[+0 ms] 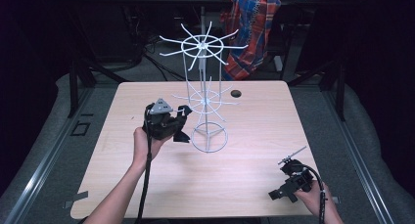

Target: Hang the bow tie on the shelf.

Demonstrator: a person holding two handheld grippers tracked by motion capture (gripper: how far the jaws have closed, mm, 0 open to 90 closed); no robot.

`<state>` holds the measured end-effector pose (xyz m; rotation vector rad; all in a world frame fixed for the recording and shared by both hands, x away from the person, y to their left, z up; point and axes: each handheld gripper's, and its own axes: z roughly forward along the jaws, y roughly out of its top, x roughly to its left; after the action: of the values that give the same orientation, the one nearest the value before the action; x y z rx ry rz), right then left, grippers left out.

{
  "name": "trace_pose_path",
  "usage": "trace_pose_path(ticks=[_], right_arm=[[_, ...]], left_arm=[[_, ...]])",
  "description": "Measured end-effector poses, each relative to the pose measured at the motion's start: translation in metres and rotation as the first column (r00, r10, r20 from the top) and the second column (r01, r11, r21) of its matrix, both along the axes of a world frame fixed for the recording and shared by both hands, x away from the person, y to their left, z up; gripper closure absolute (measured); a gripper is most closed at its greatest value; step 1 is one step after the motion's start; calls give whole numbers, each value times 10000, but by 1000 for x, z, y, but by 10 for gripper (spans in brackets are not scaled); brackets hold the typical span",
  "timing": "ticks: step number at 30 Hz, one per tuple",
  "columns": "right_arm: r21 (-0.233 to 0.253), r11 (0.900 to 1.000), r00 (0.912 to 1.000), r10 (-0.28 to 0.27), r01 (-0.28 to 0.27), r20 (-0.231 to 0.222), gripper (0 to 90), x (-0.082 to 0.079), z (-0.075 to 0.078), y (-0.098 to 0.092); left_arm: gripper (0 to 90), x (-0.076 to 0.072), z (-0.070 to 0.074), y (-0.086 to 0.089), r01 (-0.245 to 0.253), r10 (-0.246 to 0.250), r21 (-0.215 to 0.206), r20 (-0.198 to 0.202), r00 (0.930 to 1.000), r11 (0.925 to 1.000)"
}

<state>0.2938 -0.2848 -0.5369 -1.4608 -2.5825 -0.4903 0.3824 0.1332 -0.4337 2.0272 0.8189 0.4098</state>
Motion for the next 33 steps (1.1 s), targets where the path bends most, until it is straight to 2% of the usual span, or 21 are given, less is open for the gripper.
trace_pose_path(ticks=[10, 13, 19, 21, 26, 33], right_arm=[[37, 10000, 10000, -41, 41, 11, 67, 0, 0, 0], [39, 10000, 10000, -44, 44, 25, 67, 0, 0, 0], [73, 10000, 10000, -55, 54, 44, 67, -1, 0, 1], [-26, 10000, 10000, 24, -24, 42, 67, 0, 0, 0], [88, 10000, 10000, -15, 15, 24, 67, -1, 1, 0], [80, 10000, 10000, -14, 14, 7, 68, -1, 1, 0]], left_arm=[[874, 3, -1, -3, -34, 34, 49, -66, 10000, 10000], [868, 3, -1, -3, -19, 21, 188, -130, 9999, 9998], [818, 4, -4, -2, 22, -14, 277, -309, 9995, 9996], [799, 5, -5, -3, 8, -3, 187, -291, 9996, 9998], [774, 4, -5, -2, 20, -16, 115, -374, 9993, 9999], [733, 3, -6, -1, 85, -78, 132, -470, 9989, 9999]])
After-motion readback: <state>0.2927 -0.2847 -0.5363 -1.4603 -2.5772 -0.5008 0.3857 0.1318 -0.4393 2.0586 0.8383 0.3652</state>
